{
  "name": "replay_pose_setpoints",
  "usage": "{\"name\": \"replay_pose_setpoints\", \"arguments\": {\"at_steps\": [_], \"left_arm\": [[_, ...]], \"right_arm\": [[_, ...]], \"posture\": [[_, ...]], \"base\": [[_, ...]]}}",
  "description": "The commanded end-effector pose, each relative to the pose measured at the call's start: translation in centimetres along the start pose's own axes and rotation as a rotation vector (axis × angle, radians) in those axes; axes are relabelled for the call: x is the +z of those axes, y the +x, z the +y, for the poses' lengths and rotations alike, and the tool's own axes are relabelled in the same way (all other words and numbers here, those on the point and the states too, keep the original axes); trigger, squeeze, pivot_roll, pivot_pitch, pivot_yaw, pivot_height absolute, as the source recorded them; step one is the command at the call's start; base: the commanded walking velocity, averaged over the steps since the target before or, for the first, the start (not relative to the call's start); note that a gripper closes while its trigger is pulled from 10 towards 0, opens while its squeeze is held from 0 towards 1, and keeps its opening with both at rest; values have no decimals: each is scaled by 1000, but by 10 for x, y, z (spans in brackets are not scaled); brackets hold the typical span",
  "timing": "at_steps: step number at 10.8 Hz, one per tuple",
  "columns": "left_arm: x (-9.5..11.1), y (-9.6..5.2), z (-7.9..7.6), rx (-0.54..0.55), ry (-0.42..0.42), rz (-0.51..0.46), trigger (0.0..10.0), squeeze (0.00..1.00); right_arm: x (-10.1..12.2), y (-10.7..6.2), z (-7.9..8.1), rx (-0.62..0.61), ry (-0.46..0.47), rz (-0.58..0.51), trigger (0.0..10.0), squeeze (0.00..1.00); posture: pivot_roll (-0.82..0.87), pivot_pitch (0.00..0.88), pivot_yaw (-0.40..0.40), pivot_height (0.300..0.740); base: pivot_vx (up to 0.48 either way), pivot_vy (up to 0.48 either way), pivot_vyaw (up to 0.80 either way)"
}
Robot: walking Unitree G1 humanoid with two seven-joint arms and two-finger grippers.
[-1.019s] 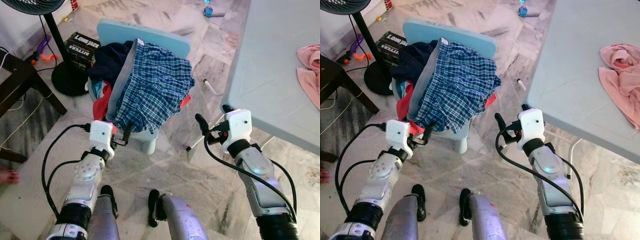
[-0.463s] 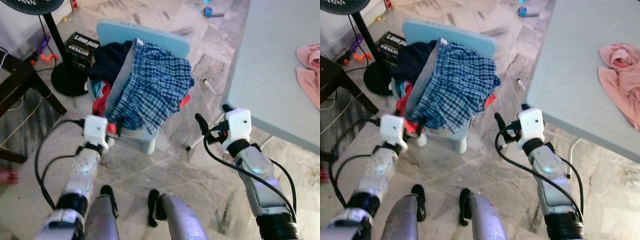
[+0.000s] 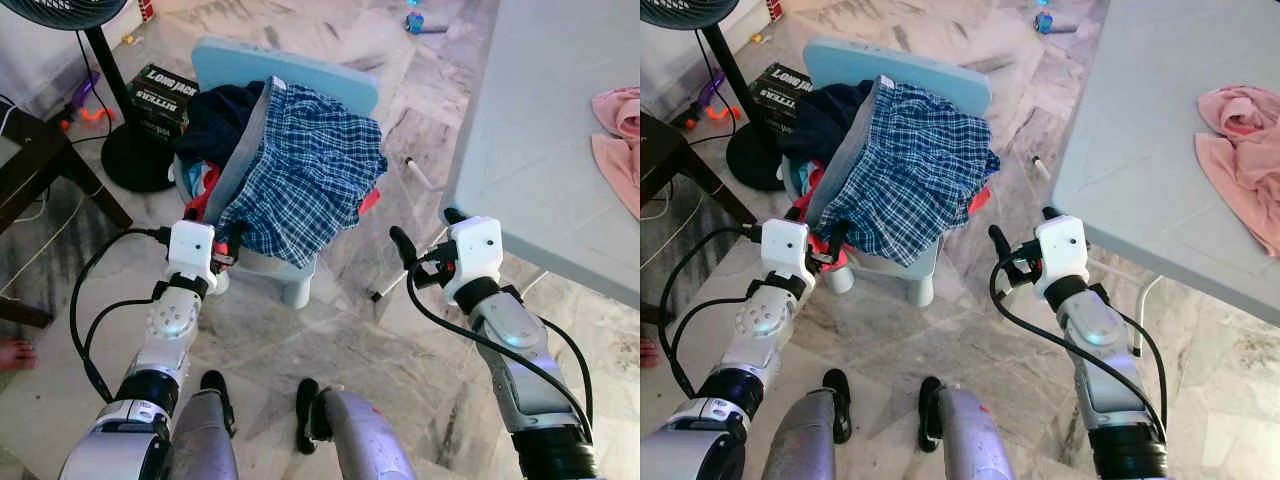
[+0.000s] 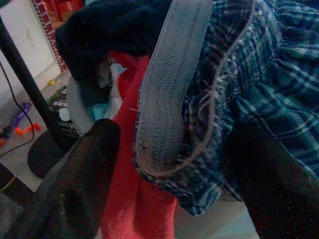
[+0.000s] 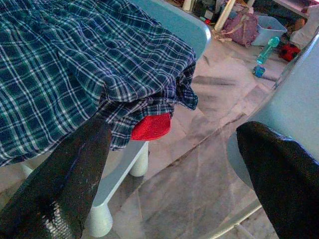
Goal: Hang hanger
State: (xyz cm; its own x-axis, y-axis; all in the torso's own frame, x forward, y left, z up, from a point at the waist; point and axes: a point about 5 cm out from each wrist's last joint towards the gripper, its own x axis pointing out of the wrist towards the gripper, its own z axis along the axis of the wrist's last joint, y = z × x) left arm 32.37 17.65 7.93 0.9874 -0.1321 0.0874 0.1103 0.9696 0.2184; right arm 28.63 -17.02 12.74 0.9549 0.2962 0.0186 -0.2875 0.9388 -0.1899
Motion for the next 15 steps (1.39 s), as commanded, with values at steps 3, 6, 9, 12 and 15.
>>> {"name": "replay_pose_setpoints", "arguments": {"at_steps": [3, 6, 9, 12, 15], "left_arm": [[-7, -6, -7, -12, 27, 5, 0, 0], [-8, -5, -9, -1, 31, 3, 0, 0], [-7, -4, -9, 20, 28, -1, 0, 0], [-7, -4, -6, 38, 22, -2, 0, 0], [-6, -3, -6, 53, 21, -15, 0, 0]], "right_arm": [[-2, -2, -8, -19, -3, 10, 10000, 0], [2, -2, -4, 97, 51, 8, 10000, 0], [-2, -3, -2, 96, 41, 22, 10000, 0], [0, 0, -1, 97, 40, 16, 10000, 0], [0, -1, -5, 86, 31, 17, 10000, 0]], "posture": [[-134, 302, -201, 740], [-140, 297, -199, 740], [-139, 295, -201, 740], [-138, 297, -202, 740], [-141, 296, -203, 740]], "base": [[0, 0, 0], [0, 0, 0], [0, 0, 0], [0, 0, 0], [0, 0, 0]]}}
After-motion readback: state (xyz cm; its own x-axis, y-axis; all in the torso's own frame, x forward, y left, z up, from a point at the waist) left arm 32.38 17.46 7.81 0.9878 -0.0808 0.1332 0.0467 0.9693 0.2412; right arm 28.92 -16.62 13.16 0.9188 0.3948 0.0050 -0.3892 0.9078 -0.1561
